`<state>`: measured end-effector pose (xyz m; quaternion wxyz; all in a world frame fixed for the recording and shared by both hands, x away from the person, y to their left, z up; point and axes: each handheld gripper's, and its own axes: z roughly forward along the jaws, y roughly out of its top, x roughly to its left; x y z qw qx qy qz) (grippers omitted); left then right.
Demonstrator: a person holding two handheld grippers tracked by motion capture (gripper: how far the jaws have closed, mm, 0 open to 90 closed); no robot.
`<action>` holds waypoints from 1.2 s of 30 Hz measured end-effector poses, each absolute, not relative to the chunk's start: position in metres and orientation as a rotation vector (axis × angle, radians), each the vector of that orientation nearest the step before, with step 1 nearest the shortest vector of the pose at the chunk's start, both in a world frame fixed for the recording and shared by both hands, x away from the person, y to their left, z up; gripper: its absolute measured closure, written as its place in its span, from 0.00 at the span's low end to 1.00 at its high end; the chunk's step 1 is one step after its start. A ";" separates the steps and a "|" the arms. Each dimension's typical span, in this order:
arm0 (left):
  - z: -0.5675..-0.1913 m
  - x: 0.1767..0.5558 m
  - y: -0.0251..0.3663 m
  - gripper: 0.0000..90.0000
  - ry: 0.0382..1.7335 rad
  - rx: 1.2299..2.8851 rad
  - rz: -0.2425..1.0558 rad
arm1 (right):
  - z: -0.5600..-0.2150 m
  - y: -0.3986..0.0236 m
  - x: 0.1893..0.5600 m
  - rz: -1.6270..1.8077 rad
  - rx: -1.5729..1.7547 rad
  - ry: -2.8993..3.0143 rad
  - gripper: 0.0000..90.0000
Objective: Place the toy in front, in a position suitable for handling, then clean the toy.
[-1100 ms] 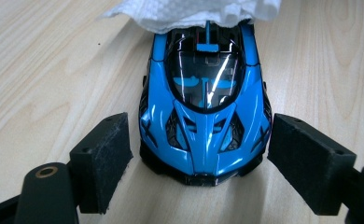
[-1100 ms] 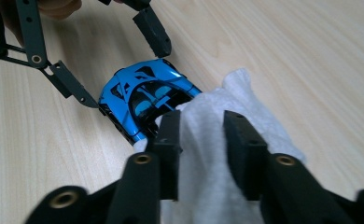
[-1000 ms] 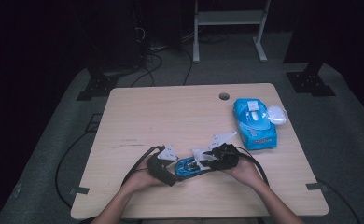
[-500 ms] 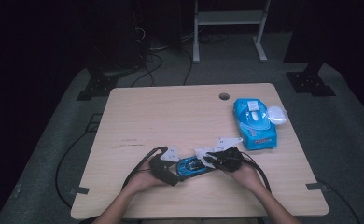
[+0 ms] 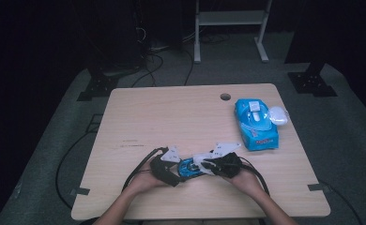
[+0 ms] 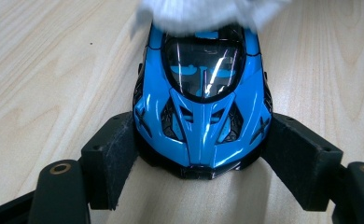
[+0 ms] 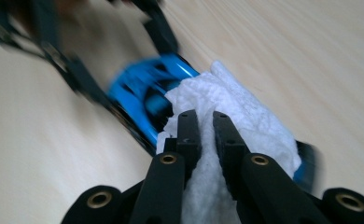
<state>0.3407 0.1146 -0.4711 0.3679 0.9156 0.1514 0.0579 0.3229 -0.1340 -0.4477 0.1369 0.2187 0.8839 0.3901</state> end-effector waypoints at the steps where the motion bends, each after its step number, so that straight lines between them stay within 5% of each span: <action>1: -0.471 0.341 0.115 0.29 0.388 2.351 0.149 | -0.447 -0.136 0.323 1.060 0.615 2.546 0.91; 36: -0.473 0.341 0.114 0.29 0.356 2.329 0.177 | -0.451 -0.141 0.330 1.257 0.691 2.597 0.92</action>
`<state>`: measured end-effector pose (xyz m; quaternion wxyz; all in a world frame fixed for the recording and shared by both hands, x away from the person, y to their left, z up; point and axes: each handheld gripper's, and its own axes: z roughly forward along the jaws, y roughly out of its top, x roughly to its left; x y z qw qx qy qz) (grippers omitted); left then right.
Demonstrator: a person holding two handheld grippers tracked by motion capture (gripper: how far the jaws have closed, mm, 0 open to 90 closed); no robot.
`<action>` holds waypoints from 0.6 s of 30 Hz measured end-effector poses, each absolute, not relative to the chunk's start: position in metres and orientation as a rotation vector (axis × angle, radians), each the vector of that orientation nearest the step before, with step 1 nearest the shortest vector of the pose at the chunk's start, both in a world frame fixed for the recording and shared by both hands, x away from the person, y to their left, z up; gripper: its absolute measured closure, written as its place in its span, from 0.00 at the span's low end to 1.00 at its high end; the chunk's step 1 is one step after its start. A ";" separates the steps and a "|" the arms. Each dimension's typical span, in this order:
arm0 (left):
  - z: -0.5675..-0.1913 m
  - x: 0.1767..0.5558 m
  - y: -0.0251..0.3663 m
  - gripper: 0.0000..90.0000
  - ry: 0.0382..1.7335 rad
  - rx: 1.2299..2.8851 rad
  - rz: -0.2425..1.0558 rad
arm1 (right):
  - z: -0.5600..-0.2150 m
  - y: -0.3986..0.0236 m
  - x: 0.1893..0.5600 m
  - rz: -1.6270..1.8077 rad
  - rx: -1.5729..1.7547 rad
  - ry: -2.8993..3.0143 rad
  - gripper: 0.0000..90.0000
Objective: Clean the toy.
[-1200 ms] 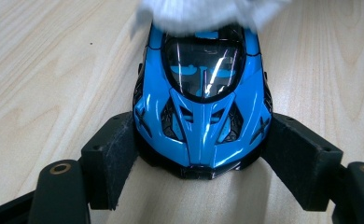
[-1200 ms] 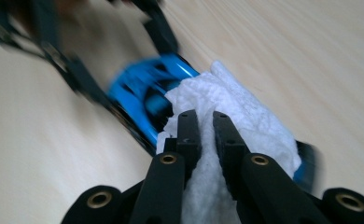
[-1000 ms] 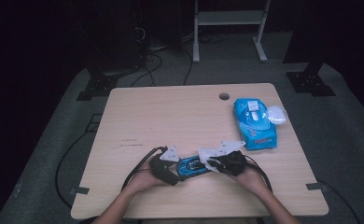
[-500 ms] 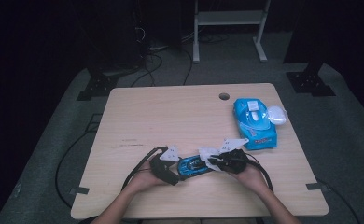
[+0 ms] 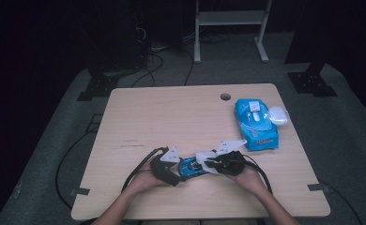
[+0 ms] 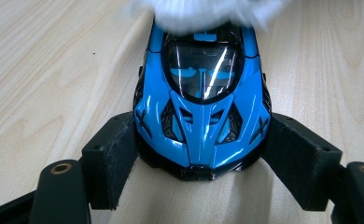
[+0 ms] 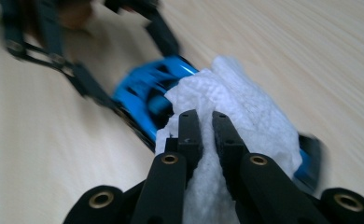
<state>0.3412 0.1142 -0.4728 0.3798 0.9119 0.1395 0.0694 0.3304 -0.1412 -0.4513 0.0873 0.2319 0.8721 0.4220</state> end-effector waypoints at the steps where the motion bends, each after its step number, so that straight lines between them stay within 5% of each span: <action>1: -0.473 0.341 0.114 0.29 0.365 2.320 0.167 | -0.450 -0.129 0.329 1.268 0.651 2.615 0.92; 8: -0.474 0.340 0.115 0.29 0.366 2.312 0.177 | -0.458 -0.081 0.329 1.258 0.543 2.696 0.93; 18: -0.474 0.340 0.114 0.29 0.371 2.315 0.176 | -0.450 -0.121 0.329 1.256 0.648 2.622 0.93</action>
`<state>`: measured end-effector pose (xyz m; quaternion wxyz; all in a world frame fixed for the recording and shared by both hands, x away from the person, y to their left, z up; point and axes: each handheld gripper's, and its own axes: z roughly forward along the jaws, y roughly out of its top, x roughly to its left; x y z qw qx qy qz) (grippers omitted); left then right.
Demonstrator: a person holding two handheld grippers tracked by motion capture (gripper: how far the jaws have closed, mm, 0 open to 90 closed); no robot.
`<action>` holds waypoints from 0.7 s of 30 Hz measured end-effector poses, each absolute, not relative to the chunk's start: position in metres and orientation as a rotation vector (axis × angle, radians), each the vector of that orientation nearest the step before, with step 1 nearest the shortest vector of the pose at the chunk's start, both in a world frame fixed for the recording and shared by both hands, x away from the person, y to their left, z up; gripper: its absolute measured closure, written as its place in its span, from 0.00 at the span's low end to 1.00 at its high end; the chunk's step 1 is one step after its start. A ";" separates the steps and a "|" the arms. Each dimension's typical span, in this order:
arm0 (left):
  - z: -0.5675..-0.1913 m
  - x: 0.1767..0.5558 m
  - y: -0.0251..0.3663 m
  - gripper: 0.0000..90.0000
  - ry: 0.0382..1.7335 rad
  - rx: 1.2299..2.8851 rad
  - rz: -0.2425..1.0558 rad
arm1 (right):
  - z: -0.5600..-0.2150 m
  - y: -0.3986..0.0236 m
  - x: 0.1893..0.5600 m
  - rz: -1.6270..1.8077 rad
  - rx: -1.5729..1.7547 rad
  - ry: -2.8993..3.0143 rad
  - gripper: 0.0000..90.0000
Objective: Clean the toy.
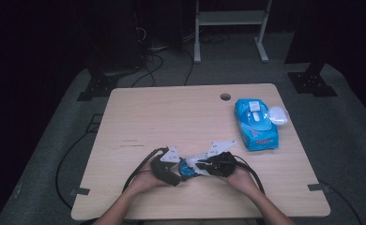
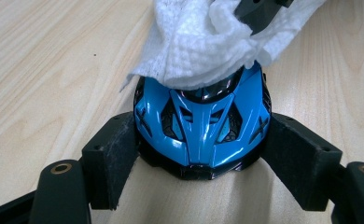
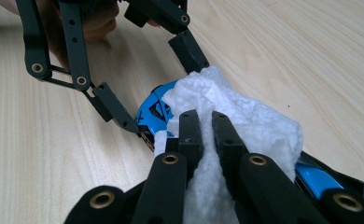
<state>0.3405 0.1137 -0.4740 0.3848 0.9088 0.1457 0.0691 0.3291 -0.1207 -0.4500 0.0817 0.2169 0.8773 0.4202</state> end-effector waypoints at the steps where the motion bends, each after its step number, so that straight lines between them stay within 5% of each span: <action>1: -0.474 0.340 0.114 0.29 0.371 2.317 0.177 | -0.450 -0.119 0.328 1.249 0.642 2.622 0.93; 11: -0.475 0.340 0.113 0.29 0.381 2.311 0.179 | -0.456 -0.064 0.335 1.202 0.521 2.733 0.93; 21: -0.475 0.340 0.113 0.29 0.384 2.307 0.174 | -0.451 -0.072 0.354 1.149 0.633 2.691 0.93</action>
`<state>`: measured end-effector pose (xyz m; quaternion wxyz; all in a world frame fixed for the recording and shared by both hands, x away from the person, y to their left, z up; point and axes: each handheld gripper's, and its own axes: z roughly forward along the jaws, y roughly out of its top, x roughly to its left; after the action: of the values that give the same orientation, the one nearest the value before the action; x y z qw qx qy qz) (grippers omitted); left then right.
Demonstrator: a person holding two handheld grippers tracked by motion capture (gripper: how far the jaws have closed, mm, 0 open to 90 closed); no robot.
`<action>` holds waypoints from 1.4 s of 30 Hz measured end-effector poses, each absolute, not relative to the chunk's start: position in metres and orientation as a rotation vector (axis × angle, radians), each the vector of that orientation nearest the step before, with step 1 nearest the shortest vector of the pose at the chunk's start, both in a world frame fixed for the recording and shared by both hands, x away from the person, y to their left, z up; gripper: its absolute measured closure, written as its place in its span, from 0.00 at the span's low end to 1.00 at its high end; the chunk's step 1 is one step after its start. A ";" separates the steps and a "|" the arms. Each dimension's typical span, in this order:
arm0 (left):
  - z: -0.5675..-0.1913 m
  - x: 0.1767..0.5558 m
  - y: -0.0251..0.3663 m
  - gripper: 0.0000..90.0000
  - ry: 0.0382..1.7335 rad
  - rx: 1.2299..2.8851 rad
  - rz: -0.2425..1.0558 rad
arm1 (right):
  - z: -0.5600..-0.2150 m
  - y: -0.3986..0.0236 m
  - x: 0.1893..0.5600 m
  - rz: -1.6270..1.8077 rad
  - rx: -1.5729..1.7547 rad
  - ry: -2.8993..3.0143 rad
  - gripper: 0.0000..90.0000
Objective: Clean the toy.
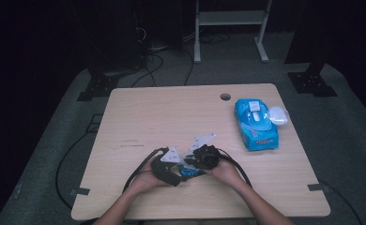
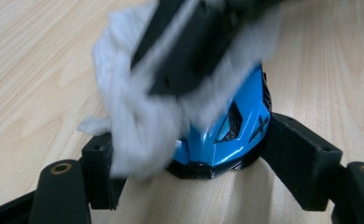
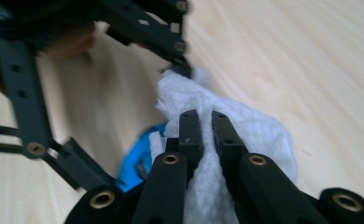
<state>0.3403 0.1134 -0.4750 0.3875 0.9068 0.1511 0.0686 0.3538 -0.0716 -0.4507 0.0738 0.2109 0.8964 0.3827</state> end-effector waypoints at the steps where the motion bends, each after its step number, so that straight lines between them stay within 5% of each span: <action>1: -0.475 0.340 0.114 0.29 0.386 2.307 0.175 | -0.451 -0.068 0.353 1.149 0.615 2.702 0.93; 10: -0.475 0.341 0.113 0.29 0.384 2.312 0.173 | -0.449 -0.082 0.358 1.150 0.677 2.679 0.93; 18: -0.475 0.340 0.114 0.29 0.388 2.311 0.170 | -0.455 -0.054 0.347 1.172 0.566 2.758 0.93; 26: -0.476 0.341 0.113 0.29 0.387 2.309 0.169 | -0.443 -0.109 0.339 1.192 0.642 2.681 0.94; 36: -0.477 0.341 0.113 0.29 0.401 2.318 0.162 | -0.451 -0.096 0.323 1.166 0.562 2.705 0.94; 42: -0.477 0.343 0.113 0.29 0.393 2.317 0.154 | -0.444 -0.134 0.325 1.131 0.650 2.651 0.94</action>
<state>0.3427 0.1133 -0.4771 0.3830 0.9088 0.1540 0.0603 0.3249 -0.1344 -0.4436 0.0935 0.2191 0.8933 0.3812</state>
